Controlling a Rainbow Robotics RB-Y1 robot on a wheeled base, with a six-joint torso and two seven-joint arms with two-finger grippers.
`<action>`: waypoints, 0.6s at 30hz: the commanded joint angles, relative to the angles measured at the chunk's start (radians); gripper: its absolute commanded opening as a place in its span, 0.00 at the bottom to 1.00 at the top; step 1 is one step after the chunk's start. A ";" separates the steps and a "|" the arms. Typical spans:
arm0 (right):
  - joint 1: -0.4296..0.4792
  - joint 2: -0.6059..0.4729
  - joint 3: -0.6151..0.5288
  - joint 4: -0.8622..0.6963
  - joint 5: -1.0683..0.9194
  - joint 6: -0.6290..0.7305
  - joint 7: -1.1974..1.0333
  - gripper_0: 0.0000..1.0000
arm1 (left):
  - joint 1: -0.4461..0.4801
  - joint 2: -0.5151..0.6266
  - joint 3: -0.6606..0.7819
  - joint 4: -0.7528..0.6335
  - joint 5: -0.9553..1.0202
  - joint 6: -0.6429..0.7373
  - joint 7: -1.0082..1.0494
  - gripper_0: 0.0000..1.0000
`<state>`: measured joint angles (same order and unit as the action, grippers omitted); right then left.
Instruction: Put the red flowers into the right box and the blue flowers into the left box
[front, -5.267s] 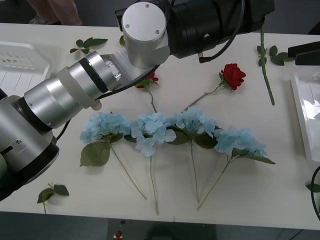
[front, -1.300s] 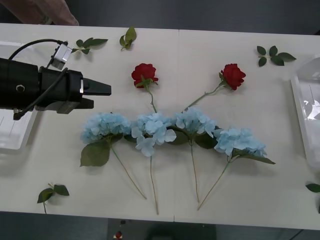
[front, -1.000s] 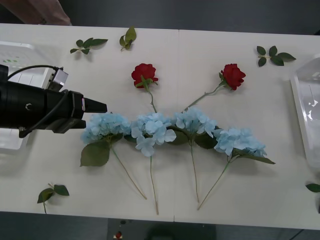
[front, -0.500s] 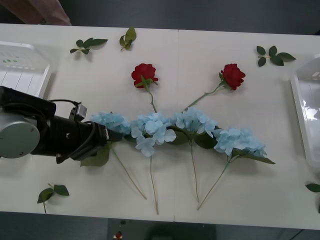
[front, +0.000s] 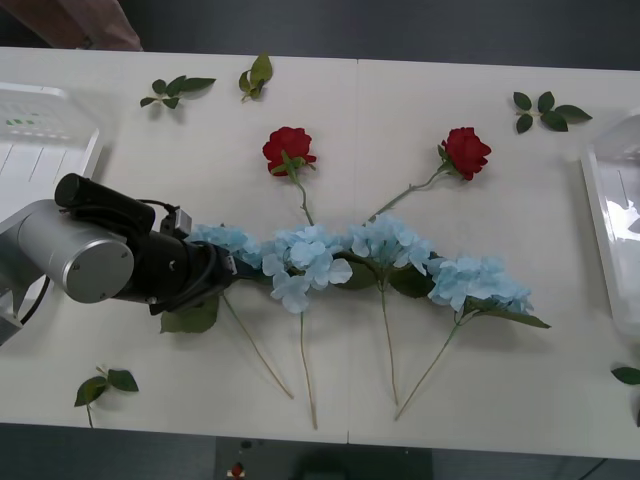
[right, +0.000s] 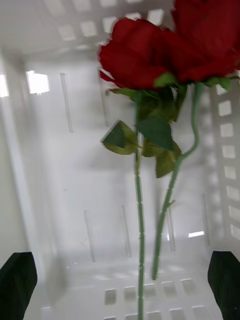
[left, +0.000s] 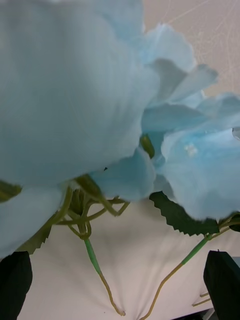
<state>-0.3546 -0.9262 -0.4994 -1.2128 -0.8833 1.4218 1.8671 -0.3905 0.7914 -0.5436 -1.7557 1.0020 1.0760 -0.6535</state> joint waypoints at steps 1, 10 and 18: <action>-0.018 -0.031 -0.007 -0.088 -0.056 0.068 -0.089 1.00 | -0.051 0.015 -0.047 0.013 -0.008 0.004 0.002 1.00; -0.017 0.063 0.002 -0.343 -0.075 0.278 -0.379 1.00 | -0.088 0.026 -0.130 0.054 -0.031 0.002 0.000 1.00; -0.004 0.158 0.065 -0.590 -0.059 0.414 -0.628 1.00 | -0.093 0.026 -0.147 0.068 -0.052 0.004 -0.008 0.30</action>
<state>-0.3596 -0.7781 -0.4670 -1.7232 -0.9521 1.8213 1.3223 -0.4590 0.7909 -0.6988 -1.6807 0.9570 1.0760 -0.6537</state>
